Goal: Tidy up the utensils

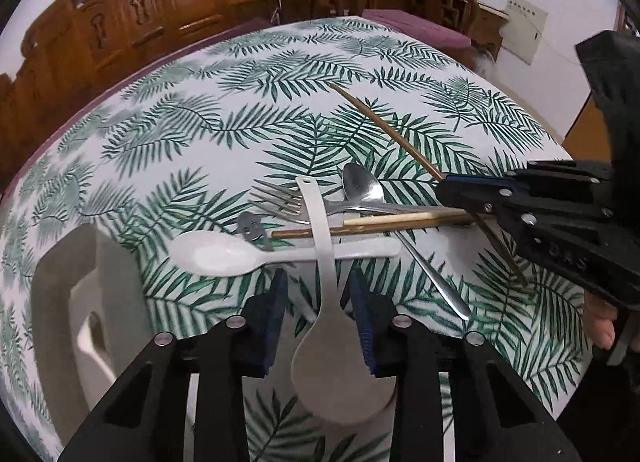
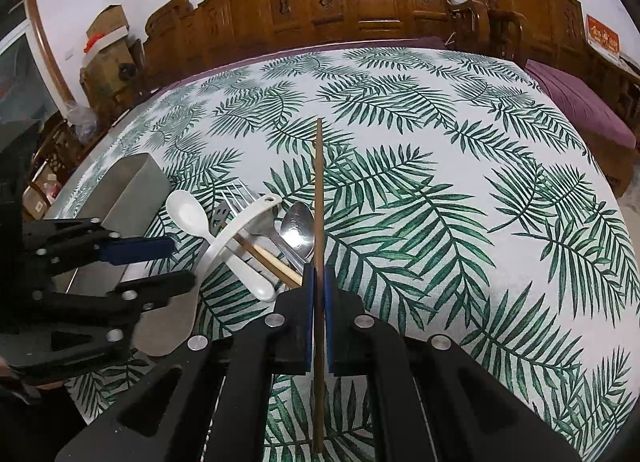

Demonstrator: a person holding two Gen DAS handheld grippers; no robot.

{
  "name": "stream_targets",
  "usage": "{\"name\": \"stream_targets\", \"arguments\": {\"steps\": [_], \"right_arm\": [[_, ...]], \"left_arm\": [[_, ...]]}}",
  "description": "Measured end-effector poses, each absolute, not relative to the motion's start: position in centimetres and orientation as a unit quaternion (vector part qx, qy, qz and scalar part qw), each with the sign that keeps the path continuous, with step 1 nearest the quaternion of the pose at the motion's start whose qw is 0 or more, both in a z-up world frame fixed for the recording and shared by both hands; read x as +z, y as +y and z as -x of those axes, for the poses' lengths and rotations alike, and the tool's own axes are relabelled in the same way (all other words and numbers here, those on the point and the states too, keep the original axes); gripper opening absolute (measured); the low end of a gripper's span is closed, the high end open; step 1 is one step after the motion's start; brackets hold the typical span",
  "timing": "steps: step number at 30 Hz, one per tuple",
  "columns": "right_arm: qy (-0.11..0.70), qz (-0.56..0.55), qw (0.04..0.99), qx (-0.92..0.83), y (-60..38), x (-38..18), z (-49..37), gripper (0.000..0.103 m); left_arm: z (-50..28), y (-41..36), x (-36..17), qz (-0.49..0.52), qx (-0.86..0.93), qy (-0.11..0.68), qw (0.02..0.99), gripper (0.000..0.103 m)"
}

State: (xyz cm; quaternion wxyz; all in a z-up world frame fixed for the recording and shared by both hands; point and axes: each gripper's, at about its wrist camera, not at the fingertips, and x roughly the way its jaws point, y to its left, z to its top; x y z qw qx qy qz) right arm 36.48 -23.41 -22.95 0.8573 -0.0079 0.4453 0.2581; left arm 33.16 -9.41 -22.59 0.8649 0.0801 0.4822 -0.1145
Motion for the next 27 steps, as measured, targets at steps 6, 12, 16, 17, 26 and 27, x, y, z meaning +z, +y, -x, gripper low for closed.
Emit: {"name": "stream_targets", "arguments": {"steps": [6,12,16,17,26,27], "right_arm": [[0.449,0.015,0.854,0.262,-22.7,-23.3,-36.7,0.006],[0.451,0.018,0.853,0.263,-22.4,-23.4,-36.5,0.006],[0.453,0.022,0.852,0.263,-22.1,-23.6,-36.6,0.006],[0.453,0.023,0.852,0.262,-22.1,-23.7,-36.6,0.006],[0.452,0.033,0.853,0.259,-21.8,-23.8,-36.3,0.006],[0.451,0.034,0.853,0.259,-21.8,-23.7,-36.2,0.006]], "left_arm": [[-34.0,-9.9,-23.6,-0.075,-0.117,0.49,0.86,0.025],[-34.4,-10.0,-24.1,-0.065,-0.119,0.497,0.857,0.023],[-34.4,-10.1,-24.2,-0.066,-0.121,0.497,0.857,0.021],[-34.4,-10.0,-24.3,-0.063,-0.121,0.498,0.856,0.016],[-34.0,-9.3,-24.1,-0.044,-0.125,0.498,0.857,0.008],[-33.9,-9.2,-24.0,-0.043,-0.125,0.497,0.858,0.007]]}}
